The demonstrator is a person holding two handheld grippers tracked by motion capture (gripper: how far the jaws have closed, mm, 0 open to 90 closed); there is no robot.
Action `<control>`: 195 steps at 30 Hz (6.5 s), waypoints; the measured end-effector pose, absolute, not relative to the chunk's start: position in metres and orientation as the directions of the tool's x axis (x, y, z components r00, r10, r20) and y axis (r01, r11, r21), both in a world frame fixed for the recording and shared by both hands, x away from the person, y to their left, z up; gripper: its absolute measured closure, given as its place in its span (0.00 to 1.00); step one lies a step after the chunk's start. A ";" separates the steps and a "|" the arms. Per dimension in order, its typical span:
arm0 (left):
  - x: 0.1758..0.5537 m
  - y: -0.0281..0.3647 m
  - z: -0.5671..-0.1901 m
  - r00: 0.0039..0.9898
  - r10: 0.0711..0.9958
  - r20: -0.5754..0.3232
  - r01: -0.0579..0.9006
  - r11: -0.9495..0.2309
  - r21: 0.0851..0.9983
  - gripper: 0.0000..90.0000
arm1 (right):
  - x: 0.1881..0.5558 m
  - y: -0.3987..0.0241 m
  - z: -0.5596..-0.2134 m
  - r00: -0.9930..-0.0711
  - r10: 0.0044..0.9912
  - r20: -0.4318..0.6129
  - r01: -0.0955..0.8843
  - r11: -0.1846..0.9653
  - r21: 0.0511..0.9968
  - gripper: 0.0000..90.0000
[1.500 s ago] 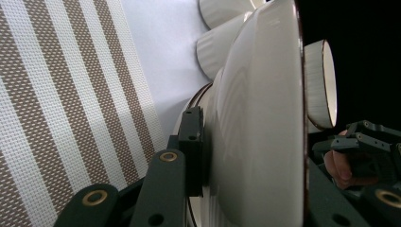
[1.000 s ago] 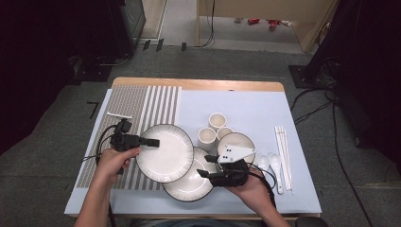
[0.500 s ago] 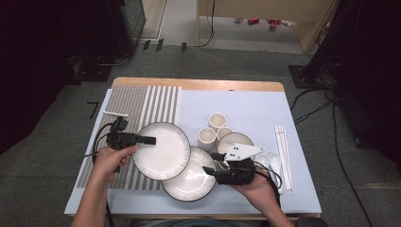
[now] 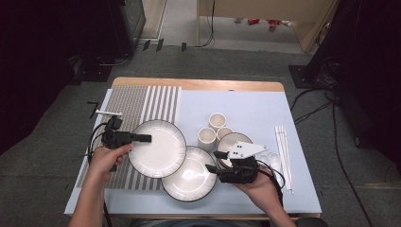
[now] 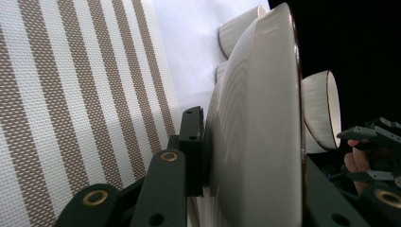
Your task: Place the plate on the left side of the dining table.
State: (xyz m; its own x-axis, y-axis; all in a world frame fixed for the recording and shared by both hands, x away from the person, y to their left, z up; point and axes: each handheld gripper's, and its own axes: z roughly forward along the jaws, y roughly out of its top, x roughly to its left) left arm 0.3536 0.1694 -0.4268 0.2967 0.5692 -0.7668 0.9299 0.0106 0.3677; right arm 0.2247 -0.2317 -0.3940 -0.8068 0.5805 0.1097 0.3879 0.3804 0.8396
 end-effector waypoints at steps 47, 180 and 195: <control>0.372 0.209 -0.422 0.236 0.582 -0.778 0.916 0.133 0.378 0.84 | 0.226 -0.240 -0.393 -0.795 0.599 0.100 0.383 0.367 0.848 0.53; 0.412 0.239 -0.444 0.176 0.794 -0.582 0.893 0.120 0.433 0.60 | 0.227 -0.255 -0.391 -0.767 0.635 0.092 0.391 0.348 0.852 0.52; 0.411 0.238 -0.447 0.192 0.817 -0.544 0.889 0.089 0.448 0.62 | 0.227 -0.253 -0.393 -0.770 0.630 0.100 0.394 0.347 0.851 0.52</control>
State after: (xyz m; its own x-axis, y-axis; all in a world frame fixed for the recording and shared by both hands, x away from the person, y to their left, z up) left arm 0.4113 0.2378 -0.4467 0.1919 0.8171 -0.5435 0.8894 0.0894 0.4484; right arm 0.2266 -0.2530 -0.3932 -0.7702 0.6300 0.1001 0.3944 0.3470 0.8509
